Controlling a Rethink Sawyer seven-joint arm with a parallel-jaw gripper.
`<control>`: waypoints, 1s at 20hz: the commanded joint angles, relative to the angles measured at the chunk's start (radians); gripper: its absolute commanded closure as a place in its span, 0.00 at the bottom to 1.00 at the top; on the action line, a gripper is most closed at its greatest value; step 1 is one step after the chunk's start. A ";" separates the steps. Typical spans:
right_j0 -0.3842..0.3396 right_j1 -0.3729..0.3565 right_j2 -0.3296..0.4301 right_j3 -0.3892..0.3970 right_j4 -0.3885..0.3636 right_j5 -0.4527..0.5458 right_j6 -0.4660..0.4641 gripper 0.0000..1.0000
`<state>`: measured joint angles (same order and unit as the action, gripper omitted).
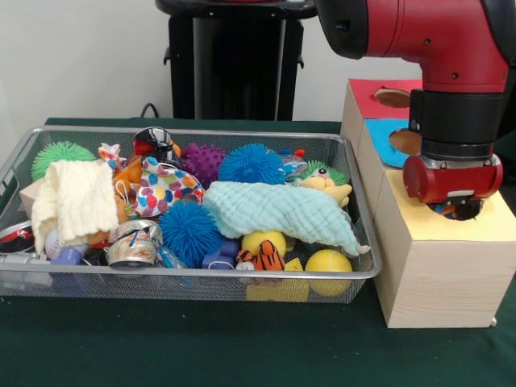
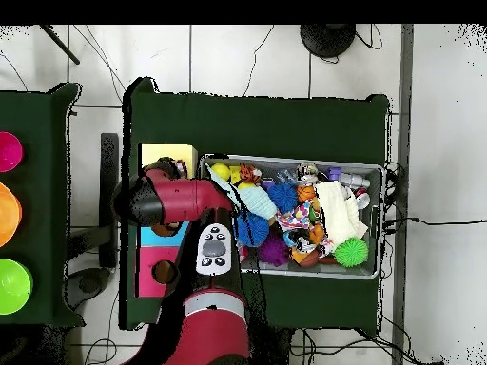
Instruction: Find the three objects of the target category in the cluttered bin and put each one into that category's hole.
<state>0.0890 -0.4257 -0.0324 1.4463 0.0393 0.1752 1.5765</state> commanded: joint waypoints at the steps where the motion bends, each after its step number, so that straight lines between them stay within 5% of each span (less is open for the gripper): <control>1: -0.039 0.036 0.018 0.098 0.023 0.053 0.195 0.00; 11: -0.052 0.033 0.041 0.113 0.025 0.061 0.191 0.00; 20: -0.035 -0.112 0.024 0.120 0.033 0.249 0.149 0.00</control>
<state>0.0806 -0.4495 -0.0257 1.4641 0.0395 0.1980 1.5768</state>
